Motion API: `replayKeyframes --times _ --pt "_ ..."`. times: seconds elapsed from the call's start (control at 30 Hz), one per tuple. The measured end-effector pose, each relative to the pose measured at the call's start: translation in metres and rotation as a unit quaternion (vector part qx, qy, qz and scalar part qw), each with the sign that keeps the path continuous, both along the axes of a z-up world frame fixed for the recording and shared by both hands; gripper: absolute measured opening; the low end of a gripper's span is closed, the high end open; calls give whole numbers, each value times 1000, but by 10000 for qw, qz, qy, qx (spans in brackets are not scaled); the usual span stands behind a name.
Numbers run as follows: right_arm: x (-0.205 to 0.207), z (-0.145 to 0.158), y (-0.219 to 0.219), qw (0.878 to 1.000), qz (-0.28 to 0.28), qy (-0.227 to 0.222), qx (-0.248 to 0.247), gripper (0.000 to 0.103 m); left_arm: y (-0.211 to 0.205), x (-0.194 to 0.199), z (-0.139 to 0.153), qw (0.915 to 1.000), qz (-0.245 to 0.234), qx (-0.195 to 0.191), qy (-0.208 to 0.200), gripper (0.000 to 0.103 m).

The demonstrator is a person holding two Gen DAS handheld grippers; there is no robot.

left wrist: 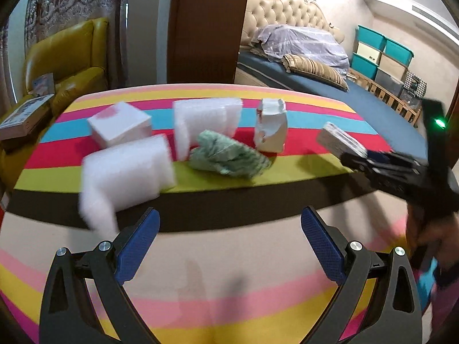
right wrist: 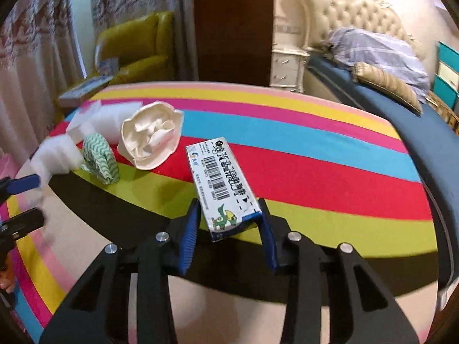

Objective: Collect trash
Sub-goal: 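Grasp the white medicine box with the right tool while the left tool grasps the green cloth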

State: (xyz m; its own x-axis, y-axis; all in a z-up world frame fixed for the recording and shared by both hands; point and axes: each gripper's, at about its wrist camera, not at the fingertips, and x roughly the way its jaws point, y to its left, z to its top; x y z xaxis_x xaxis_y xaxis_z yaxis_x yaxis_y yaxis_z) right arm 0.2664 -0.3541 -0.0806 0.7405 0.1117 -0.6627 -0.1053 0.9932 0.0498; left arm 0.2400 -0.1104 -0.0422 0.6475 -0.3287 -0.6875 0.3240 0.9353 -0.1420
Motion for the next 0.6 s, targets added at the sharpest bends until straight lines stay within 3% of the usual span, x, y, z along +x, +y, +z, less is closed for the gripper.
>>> replayKeyframes --times 0.23,0.47,0.5,0.57,0.6 --pt "-12 9 -18 9984 -319 -330 318 39 -44 41 -7 9993 112 350 54 93" --pt "-11 10 -15 9987 -215 -347 291 39 -52 87 -21 9957 411 693 446 81" --pt "-12 9 -14 9988 -202 -351 267 39 -52 91 -23 9955 419 670 530 74" --pt "-12 10 -13 9990 -173 -356 213 39 -51 94 -20 9962 393 613 472 50" --pt "-12 10 -13 9990 -170 -351 197 39 -50 93 -18 9964 378 617 446 45"
